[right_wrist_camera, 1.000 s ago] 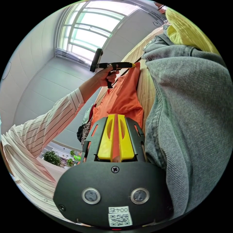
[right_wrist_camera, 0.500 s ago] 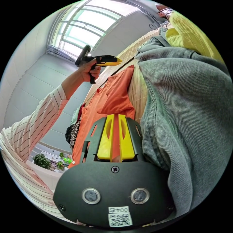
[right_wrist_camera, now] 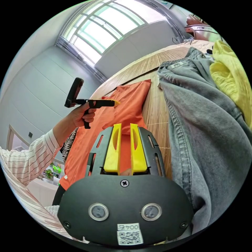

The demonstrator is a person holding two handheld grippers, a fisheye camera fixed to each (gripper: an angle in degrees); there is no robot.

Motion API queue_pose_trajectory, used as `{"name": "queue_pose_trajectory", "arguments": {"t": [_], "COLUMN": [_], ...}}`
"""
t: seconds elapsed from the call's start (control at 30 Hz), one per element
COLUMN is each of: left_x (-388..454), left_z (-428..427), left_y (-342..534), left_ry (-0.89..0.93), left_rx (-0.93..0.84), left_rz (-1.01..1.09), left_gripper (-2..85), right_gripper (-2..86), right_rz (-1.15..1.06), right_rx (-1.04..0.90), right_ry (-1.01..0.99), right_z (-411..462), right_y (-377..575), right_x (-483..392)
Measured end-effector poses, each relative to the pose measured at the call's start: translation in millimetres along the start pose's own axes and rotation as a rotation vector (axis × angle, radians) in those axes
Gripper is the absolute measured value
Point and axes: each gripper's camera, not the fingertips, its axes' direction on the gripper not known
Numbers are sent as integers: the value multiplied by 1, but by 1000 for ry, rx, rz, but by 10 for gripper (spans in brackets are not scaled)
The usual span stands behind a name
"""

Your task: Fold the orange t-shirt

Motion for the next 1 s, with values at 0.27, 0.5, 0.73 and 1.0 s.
{"name": "queue_pose_trajectory", "arguments": {"t": [0.27, 0.5, 0.73, 1.0], "left_x": [-17, 48, 53, 84], "left_z": [-8, -14, -8, 9], "left_y": [0, 6, -15, -35], "left_ry": [-218, -49, -217, -164], "left_rx": [-73, 77, 12, 7], "left_rz": [-28, 124, 67, 201], "left_gripper": [5, 4, 4, 3], "right_gripper": [4, -4, -4, 43], "right_rz": [154, 155, 166, 5], "right_rx": [-90, -83, -84, 117], "right_ry": [69, 72, 66, 10], "right_z": [15, 22, 27, 12], "right_y": [-8, -8, -8, -6], "right_x": [21, 18, 17, -13]}}
